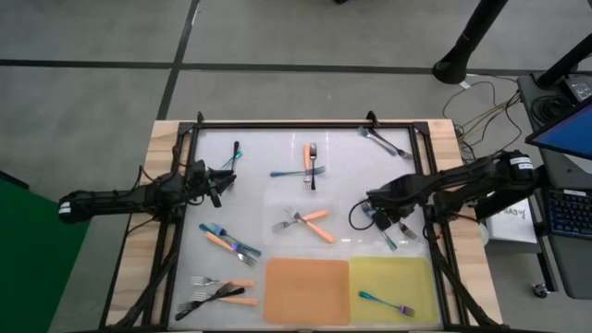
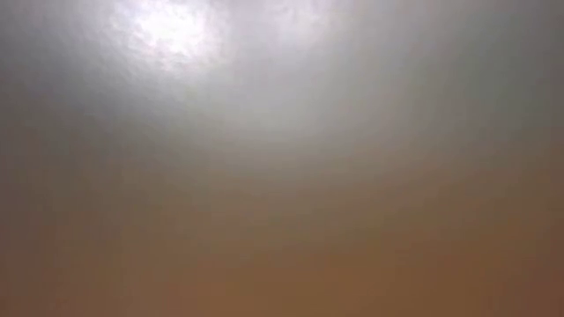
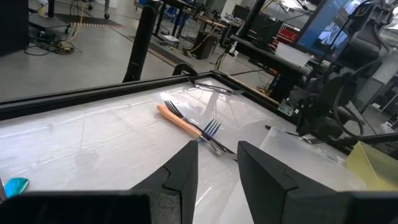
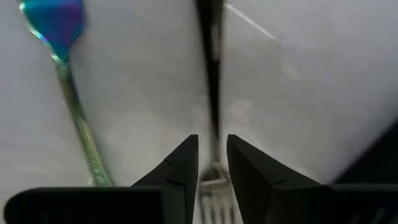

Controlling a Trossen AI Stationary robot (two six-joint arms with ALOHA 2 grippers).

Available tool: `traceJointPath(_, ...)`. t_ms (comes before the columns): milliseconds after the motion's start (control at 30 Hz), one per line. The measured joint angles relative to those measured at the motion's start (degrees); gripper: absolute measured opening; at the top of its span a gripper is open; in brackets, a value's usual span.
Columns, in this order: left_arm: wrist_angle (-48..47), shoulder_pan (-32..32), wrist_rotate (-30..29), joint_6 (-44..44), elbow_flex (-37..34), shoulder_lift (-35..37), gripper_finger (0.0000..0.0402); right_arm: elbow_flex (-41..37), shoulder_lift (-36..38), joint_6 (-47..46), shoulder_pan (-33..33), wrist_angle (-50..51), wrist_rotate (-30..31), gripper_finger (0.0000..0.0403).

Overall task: Sort silverware by color (type)
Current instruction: Put the black fork into the orange bin

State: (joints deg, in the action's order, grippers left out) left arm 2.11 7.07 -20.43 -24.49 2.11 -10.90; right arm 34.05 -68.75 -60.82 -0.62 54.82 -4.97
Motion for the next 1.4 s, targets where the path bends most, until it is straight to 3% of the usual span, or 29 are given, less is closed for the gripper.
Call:
traceJointPath(767, 0.0, 0.0, 0.0, 0.0, 0.0, 0.0, 0.0096, -2.8, 0.1, 0.3, 0.0, -5.0, 0.0, 0.0068)
traceJointPath(1100, 0.0, 0.0, 0.0, 0.0, 0.0, 0.0, 0.0096, -5.9, 0.1, -1.2, 0.0, -8.0, 0.1, 0.0016)
traceJointPath(1400, 0.0, 0.0, 0.0, 0.0, 0.0, 0.0, 0.0096, -2.5, 0.0, 0.1, -0.1, -6.3, 2.0, 0.0011)
